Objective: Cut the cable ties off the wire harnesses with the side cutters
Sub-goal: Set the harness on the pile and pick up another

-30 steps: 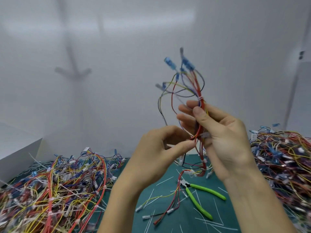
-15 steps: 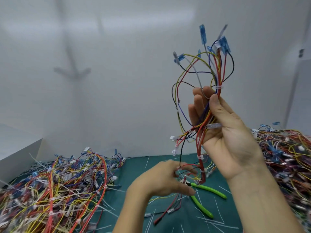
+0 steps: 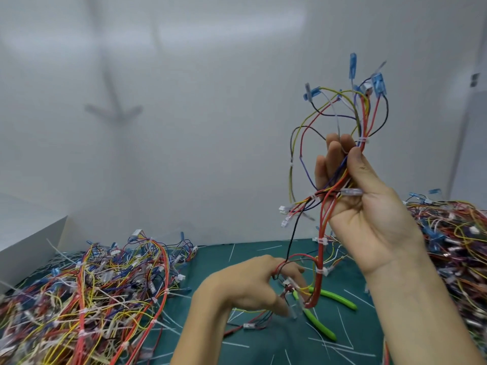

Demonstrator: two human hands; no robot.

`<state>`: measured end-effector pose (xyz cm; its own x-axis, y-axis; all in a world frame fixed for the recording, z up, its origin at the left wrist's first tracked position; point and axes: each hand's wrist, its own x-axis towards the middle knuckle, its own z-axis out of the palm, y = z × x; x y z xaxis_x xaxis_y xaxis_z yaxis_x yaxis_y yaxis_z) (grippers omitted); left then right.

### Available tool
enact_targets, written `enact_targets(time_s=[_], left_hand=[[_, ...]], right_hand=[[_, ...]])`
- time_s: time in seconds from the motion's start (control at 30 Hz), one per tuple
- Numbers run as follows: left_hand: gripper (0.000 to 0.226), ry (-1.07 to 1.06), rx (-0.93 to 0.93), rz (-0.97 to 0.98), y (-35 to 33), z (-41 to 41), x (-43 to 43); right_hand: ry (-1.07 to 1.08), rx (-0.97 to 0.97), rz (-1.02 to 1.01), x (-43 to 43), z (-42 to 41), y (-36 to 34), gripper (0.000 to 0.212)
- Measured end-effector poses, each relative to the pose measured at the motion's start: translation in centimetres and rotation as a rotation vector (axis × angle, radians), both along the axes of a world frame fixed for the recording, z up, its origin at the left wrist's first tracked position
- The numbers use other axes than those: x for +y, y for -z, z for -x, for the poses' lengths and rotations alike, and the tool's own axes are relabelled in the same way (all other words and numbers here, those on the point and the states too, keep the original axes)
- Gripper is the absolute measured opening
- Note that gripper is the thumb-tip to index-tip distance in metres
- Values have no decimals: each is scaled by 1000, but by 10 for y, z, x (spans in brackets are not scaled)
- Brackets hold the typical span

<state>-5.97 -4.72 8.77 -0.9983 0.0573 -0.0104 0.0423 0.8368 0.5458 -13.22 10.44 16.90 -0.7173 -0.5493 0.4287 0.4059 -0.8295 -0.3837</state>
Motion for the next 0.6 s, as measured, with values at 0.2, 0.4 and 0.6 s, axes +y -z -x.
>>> enact_targets(time_s=[0.2,0.4,0.6], left_hand=[[13,-226,45,-267,5,-9,-17],[27,-620,259,-677,-1,-30,-48],[27,-606,477,-947,-17,-36,-45]], right_hand=[[51,-16,-44,1,4,2,17],[116,-54,-229,0,12,8,16],[45,-36,-339,-9,10,14,19]])
